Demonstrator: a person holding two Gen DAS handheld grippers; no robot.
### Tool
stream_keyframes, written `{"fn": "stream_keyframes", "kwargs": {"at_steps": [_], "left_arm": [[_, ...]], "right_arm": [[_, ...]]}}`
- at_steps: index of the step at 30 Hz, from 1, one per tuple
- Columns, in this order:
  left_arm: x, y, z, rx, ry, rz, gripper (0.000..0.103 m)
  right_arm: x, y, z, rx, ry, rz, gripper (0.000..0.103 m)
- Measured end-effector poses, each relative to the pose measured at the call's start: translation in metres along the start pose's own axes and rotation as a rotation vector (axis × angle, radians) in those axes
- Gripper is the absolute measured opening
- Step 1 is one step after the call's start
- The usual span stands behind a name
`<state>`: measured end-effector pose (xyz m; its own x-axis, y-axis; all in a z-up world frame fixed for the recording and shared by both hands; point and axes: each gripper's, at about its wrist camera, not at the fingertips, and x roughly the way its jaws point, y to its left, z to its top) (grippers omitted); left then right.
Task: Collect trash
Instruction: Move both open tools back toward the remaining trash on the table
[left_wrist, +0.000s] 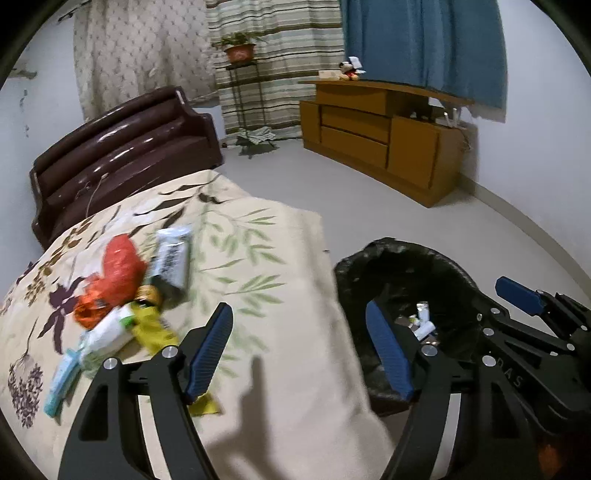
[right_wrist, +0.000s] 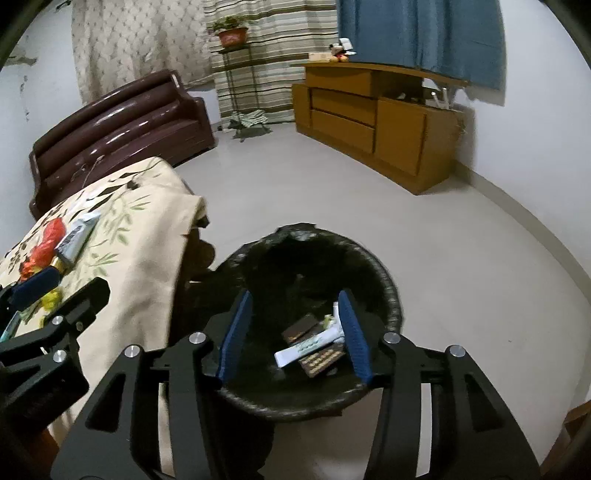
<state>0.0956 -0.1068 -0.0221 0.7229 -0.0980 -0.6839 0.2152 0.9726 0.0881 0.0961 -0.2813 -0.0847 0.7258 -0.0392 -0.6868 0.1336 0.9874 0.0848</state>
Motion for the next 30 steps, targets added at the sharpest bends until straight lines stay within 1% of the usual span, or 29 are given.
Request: {"fn": "stream_keyframes", "kwargs": {"at_steps": [3, 9, 21, 30], "left_arm": [[-0.007, 0.015, -0.004, -0.017, -0.005, 0.02, 0.073], [-0.021, 0.054, -0.017, -0.063, -0.007, 0.077, 0.073], [-0.043, 0.141, -0.056, -0.181, 0.024, 0.191, 0.073], [-0.054, 0.185, -0.08, -0.234, 0.054, 0.236, 0.073]], "right_arm": [[-0.003, 0.017, -0.002, -0.02, 0.002, 0.024, 0.05], [-0.01, 0.054, -0.004, -0.074, 0.006, 0.075, 0.051], [-0.019, 0.133, -0.013, -0.182, 0.025, 0.181, 0.051], [-0.022, 0.18, -0.016, -0.257, 0.035, 0.224, 0.051]]}}
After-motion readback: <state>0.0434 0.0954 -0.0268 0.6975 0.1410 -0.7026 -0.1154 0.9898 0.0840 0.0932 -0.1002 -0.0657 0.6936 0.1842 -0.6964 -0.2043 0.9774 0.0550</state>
